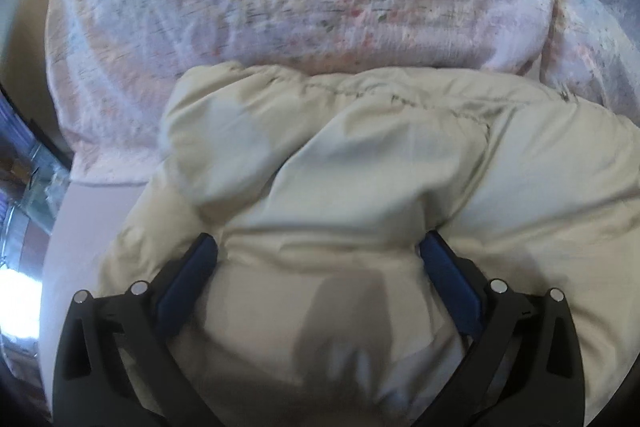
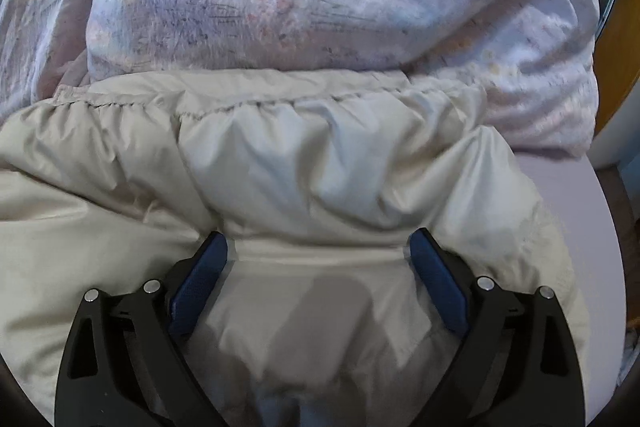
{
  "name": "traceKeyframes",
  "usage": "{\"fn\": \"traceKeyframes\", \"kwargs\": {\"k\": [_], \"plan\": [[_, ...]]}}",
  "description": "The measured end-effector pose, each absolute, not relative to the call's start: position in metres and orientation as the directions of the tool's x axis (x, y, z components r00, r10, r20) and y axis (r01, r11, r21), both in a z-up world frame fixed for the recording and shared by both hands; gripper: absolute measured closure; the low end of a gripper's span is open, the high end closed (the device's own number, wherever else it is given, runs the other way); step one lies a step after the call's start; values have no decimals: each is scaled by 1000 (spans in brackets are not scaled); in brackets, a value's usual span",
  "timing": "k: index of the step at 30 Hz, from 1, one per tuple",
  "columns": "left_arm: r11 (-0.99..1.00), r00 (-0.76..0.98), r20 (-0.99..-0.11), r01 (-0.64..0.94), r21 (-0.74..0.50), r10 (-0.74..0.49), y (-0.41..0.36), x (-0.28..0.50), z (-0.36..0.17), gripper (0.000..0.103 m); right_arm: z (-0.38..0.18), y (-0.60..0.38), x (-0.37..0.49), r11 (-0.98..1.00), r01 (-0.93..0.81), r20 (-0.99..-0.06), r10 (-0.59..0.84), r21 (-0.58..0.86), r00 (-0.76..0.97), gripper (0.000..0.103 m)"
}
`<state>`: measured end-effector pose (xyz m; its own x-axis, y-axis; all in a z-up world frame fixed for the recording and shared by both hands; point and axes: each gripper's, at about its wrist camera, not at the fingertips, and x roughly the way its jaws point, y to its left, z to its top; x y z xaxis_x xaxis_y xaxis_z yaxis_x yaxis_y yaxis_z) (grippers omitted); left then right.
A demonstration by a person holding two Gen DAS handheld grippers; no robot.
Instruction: Fold large clothes
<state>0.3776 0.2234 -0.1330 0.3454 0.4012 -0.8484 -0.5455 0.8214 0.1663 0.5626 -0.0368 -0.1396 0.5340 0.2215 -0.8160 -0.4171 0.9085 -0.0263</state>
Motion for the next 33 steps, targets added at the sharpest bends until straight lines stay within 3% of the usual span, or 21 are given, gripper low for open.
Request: {"fn": "traceKeyframes", "kwargs": {"k": [9,13,17,27,33], "plan": [[854,316,-878,-490,173,359,205,294,-87,2,-98,-135,527,945,-236,-851,309,226,424,9],[847,260,-901,-498,184,348,208,259,-87,2,-110,-170,522,948,-118,-875,318,295,365,9],[833,224,-925,-533,148,308,219,232,-94,2,-137,-196,532,898,23,-868,418,440,270,9],[762,224,-958,-648,-9,180,248,250,-120,8,-179,-187,544,766,153,-777,592,625,212,10],[731,233,-954,-682,-22,189,261,270,-125,11,-191,-181,549,737,200,-762,611,646,214,20]]}}
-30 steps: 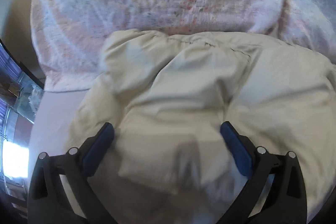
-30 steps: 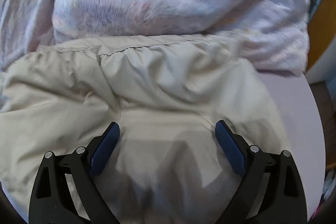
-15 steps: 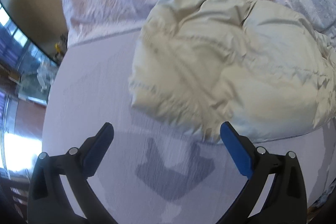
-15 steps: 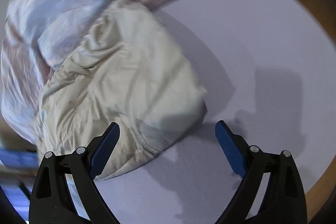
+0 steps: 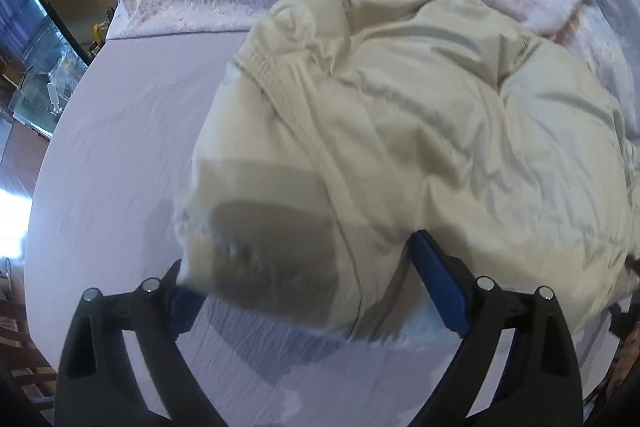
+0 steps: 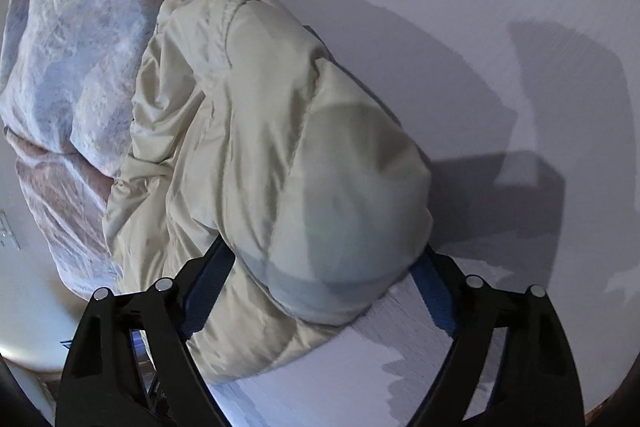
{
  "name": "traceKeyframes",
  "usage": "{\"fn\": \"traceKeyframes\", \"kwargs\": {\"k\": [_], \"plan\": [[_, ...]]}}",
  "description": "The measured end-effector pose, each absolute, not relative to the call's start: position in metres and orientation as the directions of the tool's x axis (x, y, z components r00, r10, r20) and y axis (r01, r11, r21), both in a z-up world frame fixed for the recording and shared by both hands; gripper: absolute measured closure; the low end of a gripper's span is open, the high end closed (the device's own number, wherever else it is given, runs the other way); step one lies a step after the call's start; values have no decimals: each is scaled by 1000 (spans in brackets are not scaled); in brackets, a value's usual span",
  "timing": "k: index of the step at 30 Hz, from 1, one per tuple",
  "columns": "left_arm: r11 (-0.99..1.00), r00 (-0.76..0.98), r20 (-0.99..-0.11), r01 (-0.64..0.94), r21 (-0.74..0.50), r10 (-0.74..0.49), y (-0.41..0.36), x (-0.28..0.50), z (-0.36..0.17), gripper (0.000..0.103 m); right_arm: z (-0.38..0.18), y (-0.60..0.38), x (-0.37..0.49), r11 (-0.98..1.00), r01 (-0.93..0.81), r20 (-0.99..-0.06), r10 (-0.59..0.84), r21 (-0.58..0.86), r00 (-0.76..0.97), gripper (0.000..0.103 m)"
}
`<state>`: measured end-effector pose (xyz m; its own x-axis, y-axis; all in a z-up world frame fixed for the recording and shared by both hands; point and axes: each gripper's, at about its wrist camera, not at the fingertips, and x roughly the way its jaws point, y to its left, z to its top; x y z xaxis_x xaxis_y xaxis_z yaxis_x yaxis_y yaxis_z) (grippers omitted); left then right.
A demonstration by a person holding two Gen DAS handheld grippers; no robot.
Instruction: Fold large clothes
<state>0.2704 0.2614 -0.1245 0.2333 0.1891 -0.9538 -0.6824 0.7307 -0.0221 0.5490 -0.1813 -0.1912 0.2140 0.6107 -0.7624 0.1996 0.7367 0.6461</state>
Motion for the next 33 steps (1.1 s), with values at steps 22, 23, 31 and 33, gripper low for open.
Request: {"fn": "traceKeyframes", "kwargs": {"k": [22,23,31,33], "plan": [[736,338,-913,-674,-64,230,267,273,-109,72,-172,-168,532,766,176,-778,565,618,275,71],[739,340,-912,-670,-64,230,265,270,-107,73,-171,-169,530,764,177,-776,567,620,276,71],[757,342,-915,-650,-67,212,252,232,-93,73,-169,-179,504,762,175,-778,580,623,241,74],[760,344,-919,-646,-80,195,248,215,-89,73,-170,-182,493,761,173,-777,588,625,224,74]]}}
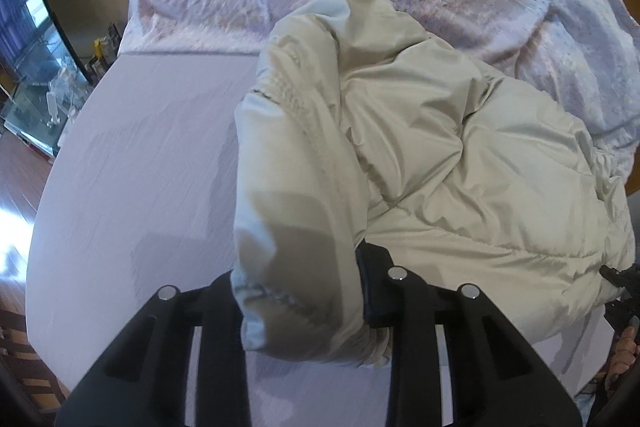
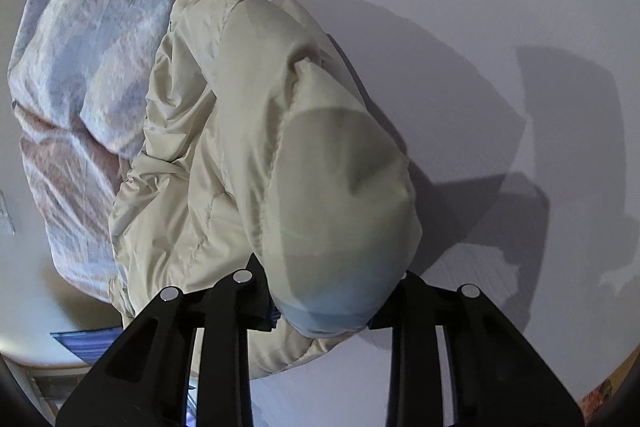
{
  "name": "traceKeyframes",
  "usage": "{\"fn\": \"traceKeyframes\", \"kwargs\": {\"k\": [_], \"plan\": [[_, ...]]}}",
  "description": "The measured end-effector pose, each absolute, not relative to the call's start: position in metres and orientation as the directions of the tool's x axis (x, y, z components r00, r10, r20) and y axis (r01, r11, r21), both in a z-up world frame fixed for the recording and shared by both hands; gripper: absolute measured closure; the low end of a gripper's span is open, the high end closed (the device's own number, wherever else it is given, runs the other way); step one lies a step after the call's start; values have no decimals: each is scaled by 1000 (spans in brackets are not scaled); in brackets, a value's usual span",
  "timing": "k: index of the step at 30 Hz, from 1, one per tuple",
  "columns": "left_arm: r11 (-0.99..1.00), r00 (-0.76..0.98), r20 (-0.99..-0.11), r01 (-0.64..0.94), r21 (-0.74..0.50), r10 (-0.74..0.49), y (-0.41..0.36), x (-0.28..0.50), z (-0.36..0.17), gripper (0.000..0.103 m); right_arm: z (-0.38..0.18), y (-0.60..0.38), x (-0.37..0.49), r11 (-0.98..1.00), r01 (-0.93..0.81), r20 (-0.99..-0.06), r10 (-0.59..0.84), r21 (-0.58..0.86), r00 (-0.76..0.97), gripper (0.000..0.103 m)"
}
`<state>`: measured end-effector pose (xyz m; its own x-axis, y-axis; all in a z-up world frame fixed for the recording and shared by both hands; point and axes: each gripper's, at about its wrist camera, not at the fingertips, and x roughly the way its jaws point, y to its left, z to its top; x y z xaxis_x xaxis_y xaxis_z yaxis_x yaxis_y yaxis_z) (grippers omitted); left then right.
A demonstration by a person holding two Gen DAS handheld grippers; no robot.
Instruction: Fold large clothes
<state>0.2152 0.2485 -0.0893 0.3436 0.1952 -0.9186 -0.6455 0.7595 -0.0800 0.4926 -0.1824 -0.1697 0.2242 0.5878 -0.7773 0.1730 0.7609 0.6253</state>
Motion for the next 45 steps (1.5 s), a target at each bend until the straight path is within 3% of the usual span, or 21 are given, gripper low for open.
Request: {"fn": "traceKeyframes", "kwargs": {"k": [8,19,20,25,28,32,40,45], "plan": [[782,325,-930,-619,-69,175,235,154,-83,73,-182,-203,439,734,193,-759,629,651,166,74],[776,303,-938,-627,-62,170,229,135,-83,69,-173,-208,407,780,142,-792,590,609,157,70],[777,299,-939,-626,-58,171,229,134,-85,66,-173,-208,407,790,136,-800,579,598,156,69],[762,303,-937,-644,-69,172,229,126,-84,50,-155,-217,410,857,127,-860,472,499,193,38],[760,316,-932,-645,-73,179,227,123,-82,33,-132,-222,409,912,121,-892,344,392,294,36],[764,321,-929,-641,-72,182,226,122,-81,24,-101,-208,411,959,60,-875,228,279,427,35],[759,331,-930,-644,-97,162,227,124,-84,21,-85,-89,402,904,-330,-824,395,271,406,36],[754,337,-929,-647,-111,152,226,122,-85,21,-104,-27,393,865,-434,-846,414,252,335,48]]}}
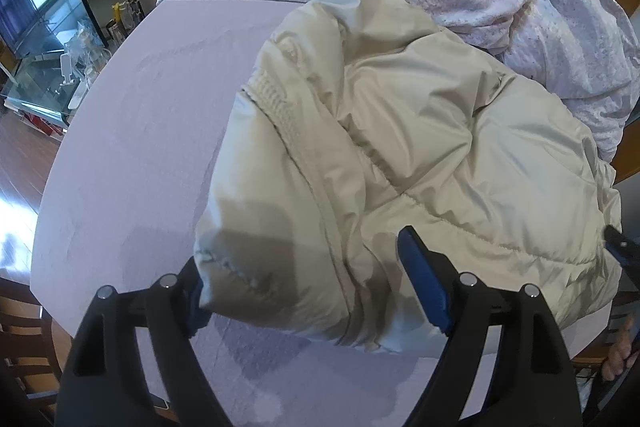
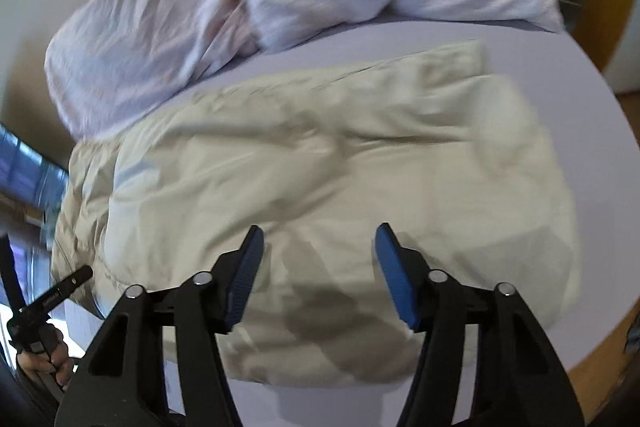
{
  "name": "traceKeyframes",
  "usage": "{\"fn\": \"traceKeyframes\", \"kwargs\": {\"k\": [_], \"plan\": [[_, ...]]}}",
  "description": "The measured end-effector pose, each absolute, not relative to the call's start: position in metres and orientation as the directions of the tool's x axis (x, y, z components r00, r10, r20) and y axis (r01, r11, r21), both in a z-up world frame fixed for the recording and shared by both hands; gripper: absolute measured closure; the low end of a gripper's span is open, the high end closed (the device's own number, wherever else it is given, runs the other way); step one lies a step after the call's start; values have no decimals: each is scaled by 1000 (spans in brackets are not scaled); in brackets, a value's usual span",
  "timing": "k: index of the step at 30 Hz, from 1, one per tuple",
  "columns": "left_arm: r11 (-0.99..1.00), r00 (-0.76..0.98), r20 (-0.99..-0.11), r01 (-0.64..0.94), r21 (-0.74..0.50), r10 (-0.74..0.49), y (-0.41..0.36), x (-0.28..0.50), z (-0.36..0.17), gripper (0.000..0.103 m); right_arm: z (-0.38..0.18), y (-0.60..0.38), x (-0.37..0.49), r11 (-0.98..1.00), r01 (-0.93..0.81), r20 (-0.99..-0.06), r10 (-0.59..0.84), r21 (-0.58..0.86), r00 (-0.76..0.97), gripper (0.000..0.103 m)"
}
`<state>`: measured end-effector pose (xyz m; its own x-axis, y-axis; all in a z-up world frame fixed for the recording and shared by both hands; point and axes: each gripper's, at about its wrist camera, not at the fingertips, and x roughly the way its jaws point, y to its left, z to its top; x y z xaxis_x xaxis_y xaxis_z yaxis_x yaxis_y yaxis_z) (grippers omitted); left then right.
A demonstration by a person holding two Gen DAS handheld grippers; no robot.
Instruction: Fold large clothes
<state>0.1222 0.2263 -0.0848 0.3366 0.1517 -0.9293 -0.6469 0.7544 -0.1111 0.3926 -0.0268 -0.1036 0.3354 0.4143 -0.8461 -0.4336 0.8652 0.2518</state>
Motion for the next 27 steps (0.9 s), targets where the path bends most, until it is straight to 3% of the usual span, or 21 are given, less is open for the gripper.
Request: {"fn": "traceKeyframes", "kwargs": {"k": [3,14,27], "plan": [[749,344,-927,-652,-120,151,228,118,-84,21,-115,-12,389,858,-456,-856,406,237,320,55],[719,361,-923,-676,-159,136,243,108,-84,17,-159,15,384,862,-500,-884,296,83,363,54],[670,395,-915,-702,-242,82,257,118,-103,16,-161,10,383,856,-510,-879,304,83,367,54]]}}
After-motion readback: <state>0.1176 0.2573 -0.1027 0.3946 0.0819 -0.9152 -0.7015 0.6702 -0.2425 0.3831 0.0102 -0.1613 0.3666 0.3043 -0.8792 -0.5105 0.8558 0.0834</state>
